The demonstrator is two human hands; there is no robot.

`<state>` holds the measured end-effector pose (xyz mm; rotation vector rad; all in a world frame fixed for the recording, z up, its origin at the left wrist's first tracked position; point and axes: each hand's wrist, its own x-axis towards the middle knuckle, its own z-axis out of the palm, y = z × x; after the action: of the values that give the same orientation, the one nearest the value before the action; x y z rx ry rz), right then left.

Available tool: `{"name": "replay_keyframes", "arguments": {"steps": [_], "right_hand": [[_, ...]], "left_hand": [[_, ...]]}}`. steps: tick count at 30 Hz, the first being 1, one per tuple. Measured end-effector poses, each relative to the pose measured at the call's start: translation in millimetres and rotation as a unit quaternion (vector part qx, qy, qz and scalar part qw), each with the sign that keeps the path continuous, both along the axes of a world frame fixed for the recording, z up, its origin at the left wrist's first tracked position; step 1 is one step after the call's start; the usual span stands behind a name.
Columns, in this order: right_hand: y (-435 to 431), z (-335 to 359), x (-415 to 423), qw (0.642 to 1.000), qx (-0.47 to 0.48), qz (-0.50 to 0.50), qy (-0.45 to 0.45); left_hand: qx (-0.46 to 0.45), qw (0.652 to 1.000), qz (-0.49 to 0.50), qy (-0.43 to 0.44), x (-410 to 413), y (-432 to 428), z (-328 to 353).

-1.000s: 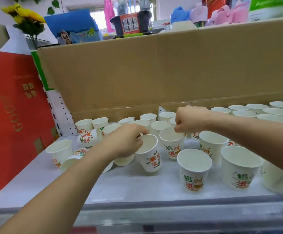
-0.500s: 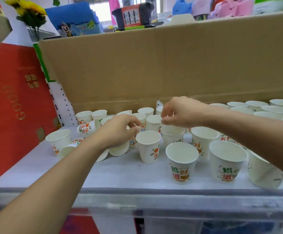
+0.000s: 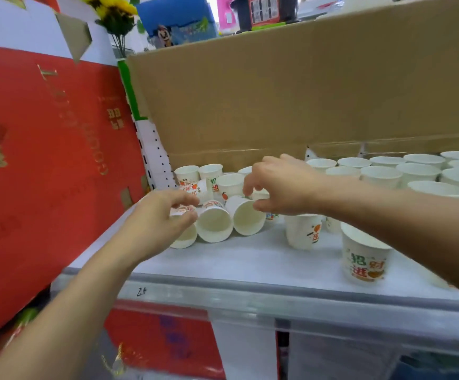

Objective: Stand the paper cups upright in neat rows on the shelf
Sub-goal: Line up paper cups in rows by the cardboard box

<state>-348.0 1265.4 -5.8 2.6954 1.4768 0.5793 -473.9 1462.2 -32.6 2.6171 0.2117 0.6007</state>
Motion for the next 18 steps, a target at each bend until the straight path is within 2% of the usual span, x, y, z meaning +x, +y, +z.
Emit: {"name": "replay_keyframes", "arguments": {"steps": [4,6,10,14,16,18], "right_hand": [[31,-10,0,0.986,-0.134,-0.014,-0.097],[40,-16,2,0.98,-0.156,-0.027,-0.118],[47,-21,3,0.984,-0.121,-0.039,-0.126],[42,-17,8,0.988,-0.056,-0.079,-0.12],[34,-9,4,0.989,-0.01,-0.115,-0.088],[26,1,-4,0.989,0.016,-0.147,-0.004]], "left_hand": [[0.056,0.997,0.004,0.052,0,27,-12],[0.084,0.995,0.018,0.05,3,35,-17],[0.131,0.99,0.052,-0.003,13,46,-23],[0.125,0.99,0.056,-0.046,14,55,-19],[0.109,0.991,0.045,-0.068,11,57,-12],[0.093,0.993,0.034,-0.06,12,55,-2]]}}
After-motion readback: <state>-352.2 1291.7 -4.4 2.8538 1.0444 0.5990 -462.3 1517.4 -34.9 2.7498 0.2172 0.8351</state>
